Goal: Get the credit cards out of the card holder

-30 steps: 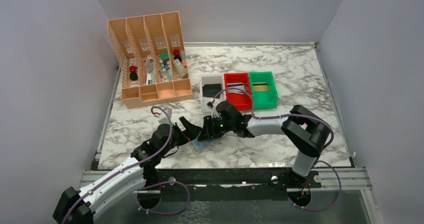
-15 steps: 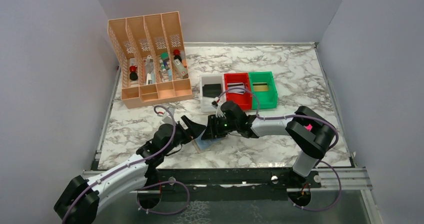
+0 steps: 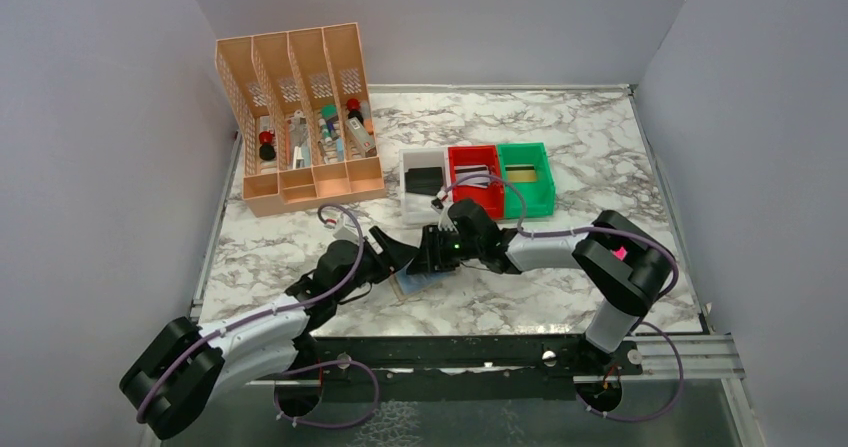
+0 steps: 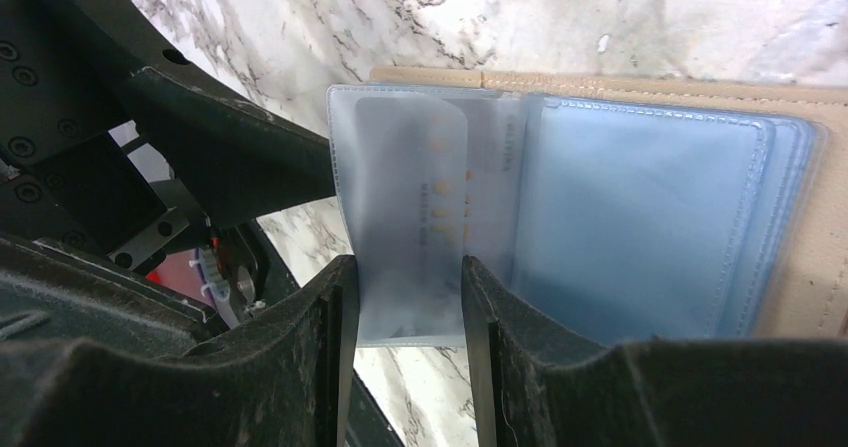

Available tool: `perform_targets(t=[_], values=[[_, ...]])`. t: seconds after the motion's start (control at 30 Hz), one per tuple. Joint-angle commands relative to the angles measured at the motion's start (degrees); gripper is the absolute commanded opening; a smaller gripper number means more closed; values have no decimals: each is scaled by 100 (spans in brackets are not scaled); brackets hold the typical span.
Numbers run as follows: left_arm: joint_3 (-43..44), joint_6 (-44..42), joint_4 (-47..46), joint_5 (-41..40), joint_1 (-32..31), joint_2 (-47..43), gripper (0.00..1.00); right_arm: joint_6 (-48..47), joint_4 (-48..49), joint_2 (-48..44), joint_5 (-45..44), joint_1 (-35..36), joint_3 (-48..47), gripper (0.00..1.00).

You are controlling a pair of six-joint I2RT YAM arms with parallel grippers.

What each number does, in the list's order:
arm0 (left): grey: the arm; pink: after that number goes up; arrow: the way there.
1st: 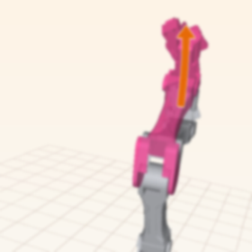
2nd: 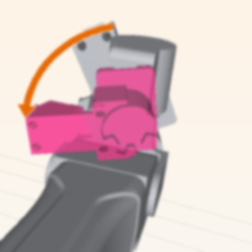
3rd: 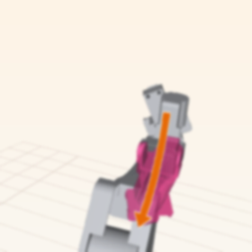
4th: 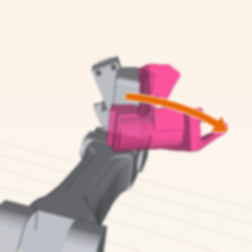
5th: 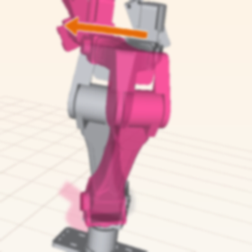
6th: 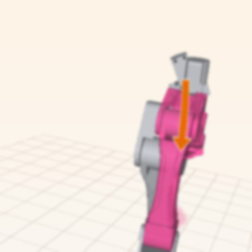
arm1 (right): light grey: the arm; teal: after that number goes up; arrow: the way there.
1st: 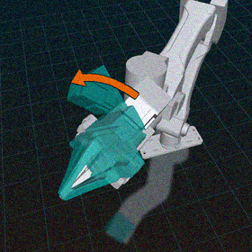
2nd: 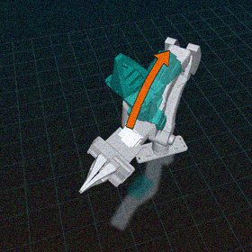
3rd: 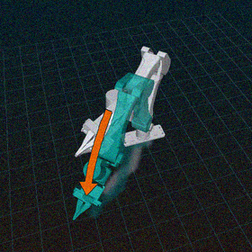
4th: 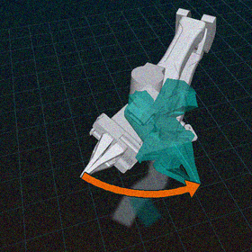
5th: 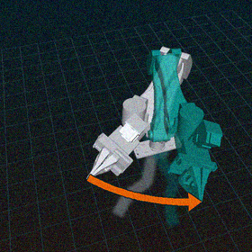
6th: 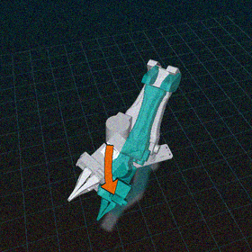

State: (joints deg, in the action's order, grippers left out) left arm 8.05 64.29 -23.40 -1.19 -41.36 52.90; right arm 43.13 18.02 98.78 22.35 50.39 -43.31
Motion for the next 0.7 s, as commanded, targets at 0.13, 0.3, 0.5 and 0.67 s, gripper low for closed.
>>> perform_targets(t=[0.13,0.3,0.5,0.67], values=[[48,228,-430,262,-21,447,64,-65,57,-167,-7,25,205,46],[-158,368,-430,-15,-21,135,59,-16,128,-201,-2,7,282,46],[-411,610,-250,-307,-21,-92,70,-7,41,-256,-154,-7,319,46],[-301,566,-148,-413,-21,85,64,-24,34,-292,-144,-12,315,46]])
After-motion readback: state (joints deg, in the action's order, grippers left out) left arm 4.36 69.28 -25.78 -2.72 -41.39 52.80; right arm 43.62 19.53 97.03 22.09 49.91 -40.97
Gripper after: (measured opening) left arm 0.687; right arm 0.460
